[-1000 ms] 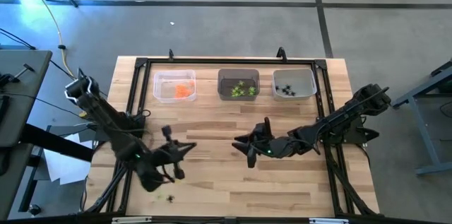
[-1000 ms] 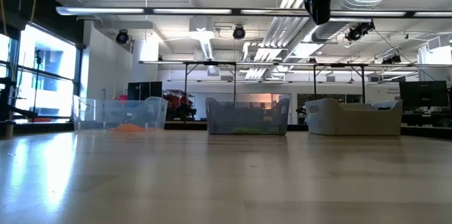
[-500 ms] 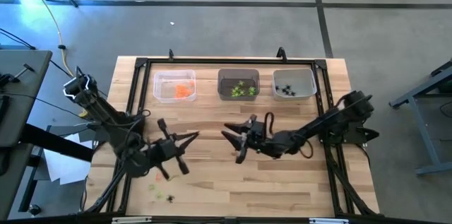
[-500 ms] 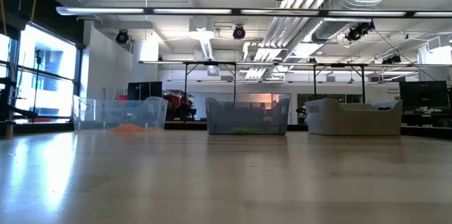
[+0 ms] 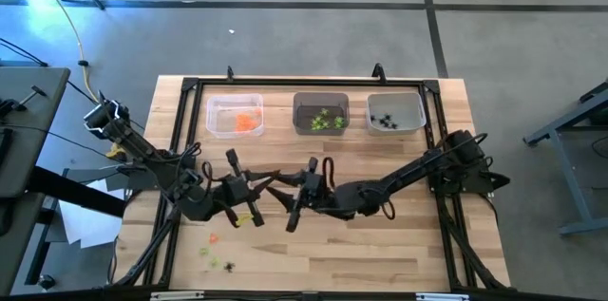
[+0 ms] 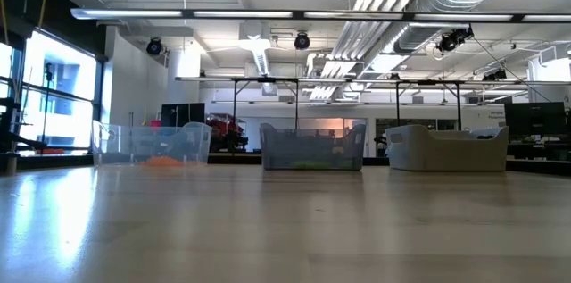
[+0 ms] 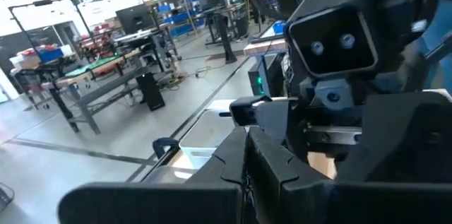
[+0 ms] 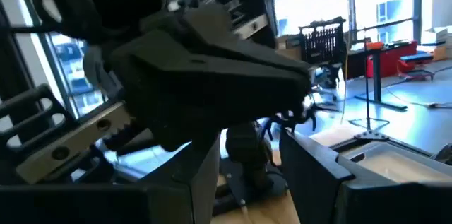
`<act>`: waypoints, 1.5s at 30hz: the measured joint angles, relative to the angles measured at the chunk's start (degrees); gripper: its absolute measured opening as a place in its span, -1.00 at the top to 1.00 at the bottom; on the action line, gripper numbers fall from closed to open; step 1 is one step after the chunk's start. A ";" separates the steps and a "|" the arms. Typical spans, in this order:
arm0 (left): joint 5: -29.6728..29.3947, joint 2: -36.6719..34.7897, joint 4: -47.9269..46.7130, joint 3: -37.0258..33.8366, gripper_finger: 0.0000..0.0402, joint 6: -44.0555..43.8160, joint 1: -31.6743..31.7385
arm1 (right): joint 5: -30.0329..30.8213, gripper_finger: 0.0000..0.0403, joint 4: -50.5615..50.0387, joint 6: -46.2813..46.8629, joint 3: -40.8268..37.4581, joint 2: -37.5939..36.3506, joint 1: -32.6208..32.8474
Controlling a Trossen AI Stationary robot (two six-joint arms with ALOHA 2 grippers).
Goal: Sort Halloween decoration
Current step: Put the black spider toy into the white bin
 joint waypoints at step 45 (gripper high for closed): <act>-0.49 0.04 0.10 0.04 1.00 1.35 -1.00 | 9.21 0.27 -8.65 -1.04 3.36 -0.15 0.02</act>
